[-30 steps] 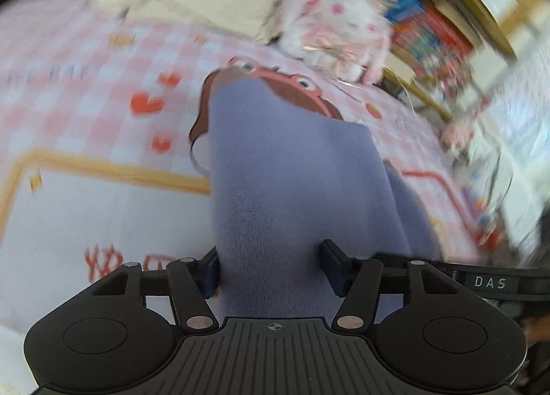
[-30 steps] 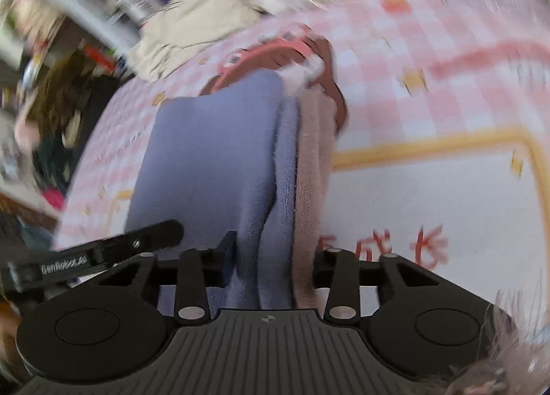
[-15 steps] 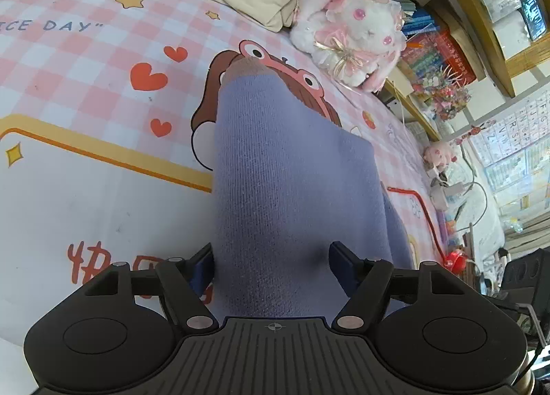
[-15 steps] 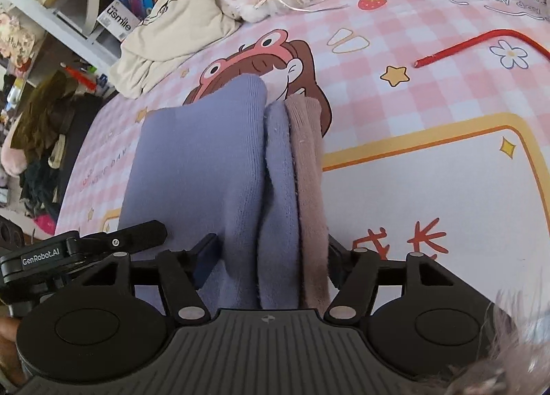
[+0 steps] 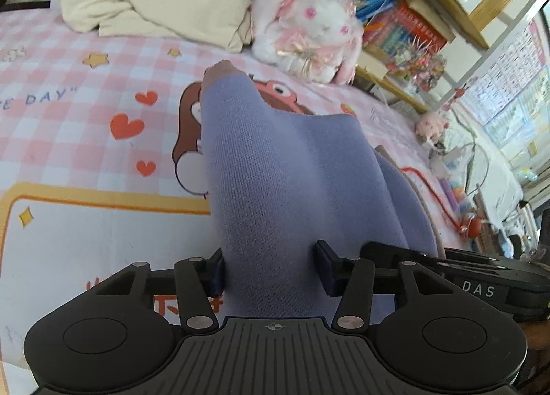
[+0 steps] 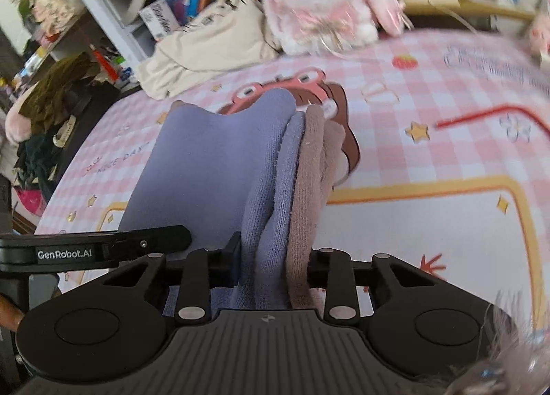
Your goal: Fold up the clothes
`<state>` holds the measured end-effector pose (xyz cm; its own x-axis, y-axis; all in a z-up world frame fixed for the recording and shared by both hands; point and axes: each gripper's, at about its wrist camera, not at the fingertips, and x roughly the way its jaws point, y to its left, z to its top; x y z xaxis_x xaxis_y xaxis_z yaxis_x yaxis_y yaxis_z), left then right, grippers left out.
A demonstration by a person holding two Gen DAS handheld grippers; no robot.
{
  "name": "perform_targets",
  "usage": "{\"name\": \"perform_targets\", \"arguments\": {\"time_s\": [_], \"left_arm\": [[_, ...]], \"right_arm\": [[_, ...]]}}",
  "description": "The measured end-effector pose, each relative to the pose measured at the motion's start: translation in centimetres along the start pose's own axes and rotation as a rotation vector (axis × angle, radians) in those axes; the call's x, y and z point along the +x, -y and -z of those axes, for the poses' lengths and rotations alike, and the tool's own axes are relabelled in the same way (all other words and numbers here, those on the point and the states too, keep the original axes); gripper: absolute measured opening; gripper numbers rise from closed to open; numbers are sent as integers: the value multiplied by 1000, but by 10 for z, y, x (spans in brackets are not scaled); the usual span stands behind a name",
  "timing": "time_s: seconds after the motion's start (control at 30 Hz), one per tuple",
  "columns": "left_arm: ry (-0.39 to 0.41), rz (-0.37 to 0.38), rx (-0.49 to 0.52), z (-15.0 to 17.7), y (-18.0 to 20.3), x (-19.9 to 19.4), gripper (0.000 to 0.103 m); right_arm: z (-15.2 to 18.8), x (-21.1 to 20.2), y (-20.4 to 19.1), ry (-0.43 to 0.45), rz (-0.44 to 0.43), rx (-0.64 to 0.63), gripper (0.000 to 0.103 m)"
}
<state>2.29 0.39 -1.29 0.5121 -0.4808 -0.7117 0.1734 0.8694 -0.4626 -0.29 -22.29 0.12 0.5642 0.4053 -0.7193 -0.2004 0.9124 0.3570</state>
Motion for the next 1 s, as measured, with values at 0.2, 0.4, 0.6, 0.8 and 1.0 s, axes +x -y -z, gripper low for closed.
{"name": "perform_targets", "arguments": {"time_s": [0.2, 0.4, 0.6, 0.8, 1.0], "left_arm": [[64, 6, 2, -9, -7, -15, 50], [106, -6, -3, -22, -19, -26, 50], [136, -25, -4, -38, -35, -33, 50], [159, -43, -7, -55, -51, -34, 50], [167, -37, -28, -77, -69, -27, 50]], "right_arm": [[-11, -4, -16, 50, -12, -40, 29], [-27, 3, -34, 73, -33, -71, 29], [-43, 16, -52, 88, -56, -94, 29], [-61, 35, -65, 95, -70, -107, 29], [-82, 54, -72, 100, -66, -120, 29]]}}
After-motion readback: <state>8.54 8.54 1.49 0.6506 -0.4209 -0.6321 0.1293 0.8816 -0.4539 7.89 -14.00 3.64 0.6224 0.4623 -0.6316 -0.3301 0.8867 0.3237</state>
